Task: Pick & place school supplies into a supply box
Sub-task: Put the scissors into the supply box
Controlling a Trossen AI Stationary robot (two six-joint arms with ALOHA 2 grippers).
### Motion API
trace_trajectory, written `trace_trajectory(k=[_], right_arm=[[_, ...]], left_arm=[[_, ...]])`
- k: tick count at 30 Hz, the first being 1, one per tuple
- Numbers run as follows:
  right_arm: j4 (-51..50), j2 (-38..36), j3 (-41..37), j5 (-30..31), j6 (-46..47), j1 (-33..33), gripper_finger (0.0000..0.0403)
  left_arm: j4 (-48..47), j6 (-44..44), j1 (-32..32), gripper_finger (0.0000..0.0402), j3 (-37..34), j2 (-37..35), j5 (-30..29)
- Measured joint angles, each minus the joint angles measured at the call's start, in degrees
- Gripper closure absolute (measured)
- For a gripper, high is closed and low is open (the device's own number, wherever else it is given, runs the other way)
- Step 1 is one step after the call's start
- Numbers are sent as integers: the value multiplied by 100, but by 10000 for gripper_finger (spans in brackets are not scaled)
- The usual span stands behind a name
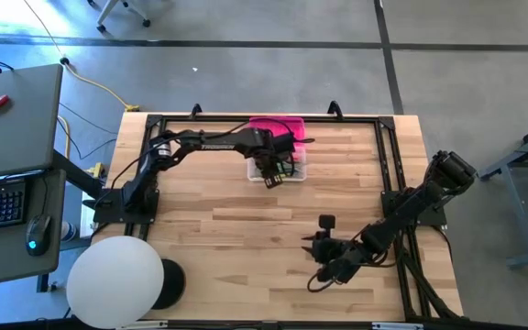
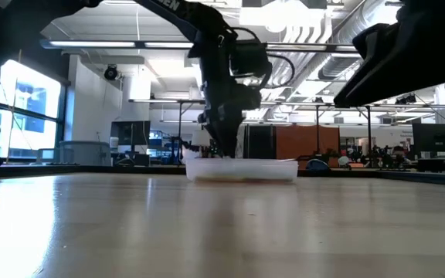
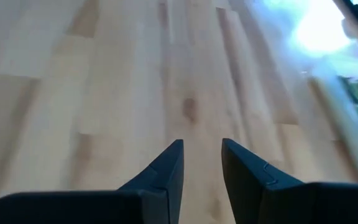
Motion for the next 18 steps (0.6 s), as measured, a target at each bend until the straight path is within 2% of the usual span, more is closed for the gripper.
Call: trace_trajectory(k=[5,11,14,18], right_arm=[[-682,0,0,657,-24,-2,315],[-1678,-1,0,1536,813,-23,315],[-1901,-2,0,1787,1074,-106,315],[-1910,-2,0,1666,1089,-285,315]], left_arm=[[-148,12,0,239,7,-125,-30],[-244,158,0,238,0,-124,-77],[377,291,-42,238,0,-123,-85],[1282,701,-50,238,0,-123,-97]])
